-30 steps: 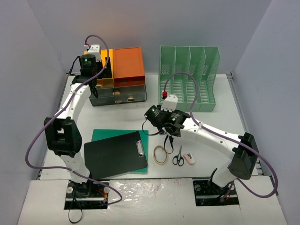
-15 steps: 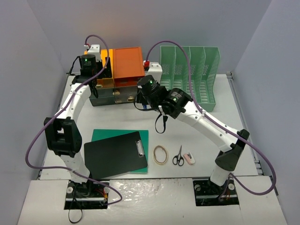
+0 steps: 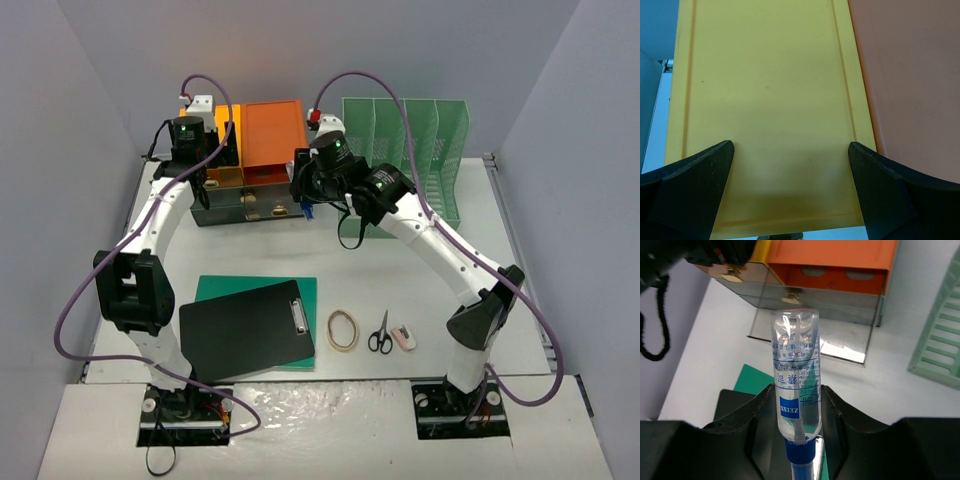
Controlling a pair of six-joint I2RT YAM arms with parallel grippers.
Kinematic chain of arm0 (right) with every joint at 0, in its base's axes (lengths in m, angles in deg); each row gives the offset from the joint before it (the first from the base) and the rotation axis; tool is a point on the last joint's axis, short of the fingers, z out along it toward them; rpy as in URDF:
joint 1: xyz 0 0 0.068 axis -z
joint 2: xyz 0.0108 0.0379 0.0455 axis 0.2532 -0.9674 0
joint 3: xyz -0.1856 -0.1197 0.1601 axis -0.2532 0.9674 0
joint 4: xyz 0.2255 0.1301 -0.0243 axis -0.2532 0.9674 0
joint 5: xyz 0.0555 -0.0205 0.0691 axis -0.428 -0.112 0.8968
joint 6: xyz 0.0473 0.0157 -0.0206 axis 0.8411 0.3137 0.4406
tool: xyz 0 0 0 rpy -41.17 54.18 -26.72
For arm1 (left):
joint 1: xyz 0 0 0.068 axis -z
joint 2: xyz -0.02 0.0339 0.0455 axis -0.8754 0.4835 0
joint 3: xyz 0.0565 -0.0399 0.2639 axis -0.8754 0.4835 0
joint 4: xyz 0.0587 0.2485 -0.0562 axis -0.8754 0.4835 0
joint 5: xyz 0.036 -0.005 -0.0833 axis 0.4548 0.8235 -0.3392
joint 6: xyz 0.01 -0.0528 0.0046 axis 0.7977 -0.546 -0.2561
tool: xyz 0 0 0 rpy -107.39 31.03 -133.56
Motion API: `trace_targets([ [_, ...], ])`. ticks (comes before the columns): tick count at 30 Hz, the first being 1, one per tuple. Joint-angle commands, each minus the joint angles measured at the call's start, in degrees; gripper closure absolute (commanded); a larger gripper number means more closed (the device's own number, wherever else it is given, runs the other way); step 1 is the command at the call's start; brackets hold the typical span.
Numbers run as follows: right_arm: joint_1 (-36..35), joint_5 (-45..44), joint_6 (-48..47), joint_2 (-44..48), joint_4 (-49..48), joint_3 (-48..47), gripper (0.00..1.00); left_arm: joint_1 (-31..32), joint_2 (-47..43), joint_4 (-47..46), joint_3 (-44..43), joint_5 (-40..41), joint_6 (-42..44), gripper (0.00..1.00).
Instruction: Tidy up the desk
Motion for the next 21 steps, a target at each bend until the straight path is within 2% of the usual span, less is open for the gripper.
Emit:
trace_targets([
  [1, 1.6, 11.6, -1.6, -2.7, -6.7, -6.3, 1.00, -0.1, -0.5, 9.6, 2.5, 0.0, 2.1, 0.03],
  [5, 1.7, 10.1, -1.7, -5.5, -7.0, -9.0, 1.00, -0.1, -0.5, 9.5, 2.6, -1.1, 2.1, 0.03],
  [13, 4.8, 17.6, -5.2, -11.9, -6.9, -13.1, 1.00, -0.1, -0.3, 9.2, 3.0, -1.4, 2.0, 0.03],
  [21, 7.1, 16.8, -8.4, -14.9, -7.2, -15.1, 1.00, -0.1, -0.2, 9.3, 2.9, -1.4, 2.0, 0.03],
])
